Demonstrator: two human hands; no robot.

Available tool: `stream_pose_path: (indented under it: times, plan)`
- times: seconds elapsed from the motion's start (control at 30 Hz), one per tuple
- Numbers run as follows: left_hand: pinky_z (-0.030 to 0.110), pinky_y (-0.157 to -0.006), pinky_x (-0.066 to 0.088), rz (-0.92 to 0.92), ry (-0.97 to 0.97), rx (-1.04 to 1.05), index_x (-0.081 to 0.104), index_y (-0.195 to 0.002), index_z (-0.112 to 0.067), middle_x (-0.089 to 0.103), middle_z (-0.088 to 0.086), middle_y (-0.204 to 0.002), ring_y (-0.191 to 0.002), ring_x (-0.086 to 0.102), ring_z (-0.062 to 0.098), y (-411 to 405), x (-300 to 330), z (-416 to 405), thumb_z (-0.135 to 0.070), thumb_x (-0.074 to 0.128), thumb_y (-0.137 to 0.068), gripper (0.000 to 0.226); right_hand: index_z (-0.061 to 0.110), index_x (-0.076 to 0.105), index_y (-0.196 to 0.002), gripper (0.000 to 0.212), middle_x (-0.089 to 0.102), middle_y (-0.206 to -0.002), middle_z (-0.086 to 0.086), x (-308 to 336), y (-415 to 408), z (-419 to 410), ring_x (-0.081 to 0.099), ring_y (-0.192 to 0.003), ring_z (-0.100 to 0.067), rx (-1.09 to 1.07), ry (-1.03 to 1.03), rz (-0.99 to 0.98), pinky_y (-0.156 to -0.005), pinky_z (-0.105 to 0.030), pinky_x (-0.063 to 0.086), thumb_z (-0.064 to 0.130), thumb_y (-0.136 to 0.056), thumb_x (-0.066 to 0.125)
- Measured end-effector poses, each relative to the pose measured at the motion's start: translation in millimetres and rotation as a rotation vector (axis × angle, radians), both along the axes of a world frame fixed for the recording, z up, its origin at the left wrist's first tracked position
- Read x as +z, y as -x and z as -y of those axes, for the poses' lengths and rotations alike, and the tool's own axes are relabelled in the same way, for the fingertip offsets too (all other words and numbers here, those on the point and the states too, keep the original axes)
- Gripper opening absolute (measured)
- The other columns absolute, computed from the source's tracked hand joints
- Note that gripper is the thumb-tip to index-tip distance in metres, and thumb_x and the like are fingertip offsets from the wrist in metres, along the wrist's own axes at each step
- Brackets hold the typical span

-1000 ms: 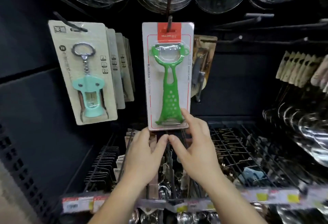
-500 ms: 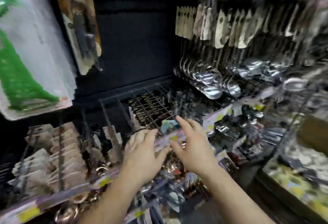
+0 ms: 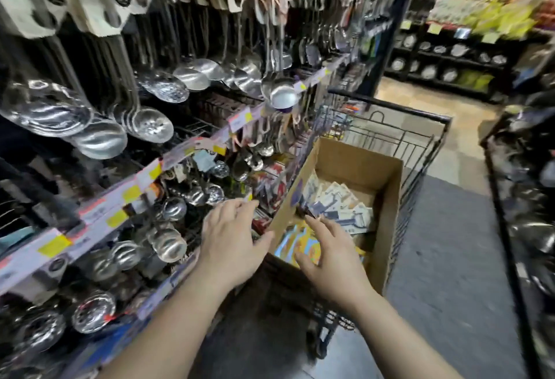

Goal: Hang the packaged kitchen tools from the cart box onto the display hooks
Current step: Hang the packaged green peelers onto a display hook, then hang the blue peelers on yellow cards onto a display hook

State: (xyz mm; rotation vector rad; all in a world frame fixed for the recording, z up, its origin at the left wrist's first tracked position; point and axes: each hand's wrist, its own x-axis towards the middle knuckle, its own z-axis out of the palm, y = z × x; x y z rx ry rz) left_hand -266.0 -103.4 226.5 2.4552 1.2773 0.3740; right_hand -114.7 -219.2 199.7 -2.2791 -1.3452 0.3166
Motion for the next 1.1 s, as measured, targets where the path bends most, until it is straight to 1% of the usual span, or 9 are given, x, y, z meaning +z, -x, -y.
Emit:
stream_pose_path:
  times: [0.2, 0.37, 0.47, 0.6, 0.67, 0.8, 0.9, 1.0, 1.1]
  plan:
    - [0.039, -0.119, 0.021, -0.011, 0.029, -0.107, 0.038, -0.149, -0.027, 0.036, 0.0, -0.153, -0.146, 0.026, 0.024, -80.5, -14.5, -9.4, -0.056, 0.057, -0.092, 0.066, 0.036, 0.032, -0.151, 0.071, 0.034, -0.153, -0.001, -21.5, -53.3, 31.4, 0.03, -0.143, -0.019, -0.105, 0.071, -0.055, -0.116, -0.028, 0.023, 0.042, -0.089, 0.065]
    - [0.039, -0.118, 0.023, -0.041, 0.088, -0.176, 0.04, -0.148, -0.024, 0.039, 0.002, -0.15, -0.143, 0.028, 0.025, -125.8, -41.4, -33.1, -0.051, 0.059, -0.093, 0.064, 0.033, 0.038, -0.149, 0.069, 0.039, -0.149, 0.0, -39.9, -89.1, 21.9, 0.036, -0.139, -0.021, -0.194, 0.098, -0.119, -0.115, -0.032, 0.03, 0.042, -0.087, 0.067]
    - [0.04, -0.118, 0.025, -0.1, 0.15, -0.211, 0.037, -0.149, -0.023, 0.037, 0.003, -0.151, -0.142, 0.029, 0.025, -151.1, -64.5, -52.7, -0.051, 0.057, -0.094, 0.065, 0.032, 0.039, -0.148, 0.067, 0.04, -0.148, -0.001, -51.0, -115.9, 6.2, 0.038, -0.138, -0.021, -0.249, 0.124, -0.128, -0.114, -0.033, 0.032, 0.04, -0.087, 0.067]
    - [0.039, -0.117, 0.025, -0.174, 0.208, -0.26, 0.037, -0.149, -0.024, 0.037, 0.002, -0.15, -0.14, 0.031, 0.025, -185.2, -92.3, -85.0, -0.051, 0.055, -0.094, 0.064, 0.034, 0.035, -0.15, 0.068, 0.037, -0.149, -0.001, -64.3, -154.5, -26.2, 0.038, -0.136, -0.021, -0.309, 0.184, -0.175, -0.112, -0.031, 0.032, 0.041, -0.09, 0.066]
    - [0.037, -0.117, 0.025, -0.208, 0.225, -0.285, 0.036, -0.15, -0.023, 0.037, 0.003, -0.15, -0.141, 0.031, 0.025, -199.5, -106.0, -101.2, -0.052, 0.055, -0.094, 0.065, 0.031, 0.033, -0.151, 0.068, 0.037, -0.149, -0.002, -72.4, -173.8, -48.2, 0.037, -0.138, -0.022, -0.32, 0.21, -0.192, -0.111, -0.03, 0.031, 0.04, -0.092, 0.064]
    - [0.036, -0.117, 0.028, -0.302, 0.286, -0.334, 0.031, -0.152, -0.022, 0.037, 0.001, -0.151, -0.141, 0.032, 0.024, -216.8, -137.1, -124.9, -0.053, 0.054, -0.095, 0.069, 0.027, 0.032, -0.152, 0.068, 0.035, -0.153, -0.003, -93.7, -204.0, -92.4, 0.032, -0.142, -0.022, -0.372, 0.202, -0.273, -0.114, -0.033, 0.03, 0.04, -0.093, 0.063]
    - [0.038, -0.119, 0.027, -0.366, 0.367, -0.361, 0.027, -0.155, -0.023, 0.033, 0.0, -0.155, -0.144, 0.029, 0.022, -223.7, -164.2, -134.3, -0.051, 0.054, -0.096, 0.071, 0.028, 0.033, -0.152, 0.065, 0.036, -0.154, -0.002, -112.0, -218.3, -110.2, 0.031, -0.143, -0.021, -0.418, 0.194, -0.32, -0.114, -0.034, 0.031, 0.039, -0.094, 0.062]
    - [0.038, -0.12, 0.025, -0.416, 0.45, -0.38, 0.023, -0.157, -0.024, 0.031, 0.001, -0.159, -0.146, 0.027, 0.022, -229.5, -189.9, -139.0, -0.049, 0.054, -0.097, 0.072, 0.028, 0.035, -0.151, 0.064, 0.038, -0.151, -0.002, -133.9, -224.3, -117.2, 0.034, -0.14, -0.022, -0.453, 0.235, -0.364, -0.111, -0.034, 0.034, 0.035, -0.094, 0.063]
    - [0.04, -0.118, 0.028, -0.433, 0.558, -0.331, 0.022, -0.158, -0.024, 0.033, 0.004, -0.158, -0.145, 0.03, 0.025, -234.0, -217.7, -140.8, -0.046, 0.058, -0.096, 0.075, 0.028, 0.036, -0.15, 0.063, 0.04, -0.148, -0.002, -159.8, -219.9, -121.0, 0.039, -0.136, -0.023, -0.465, 0.301, -0.435, -0.11, -0.035, 0.035, 0.034, -0.094, 0.064]
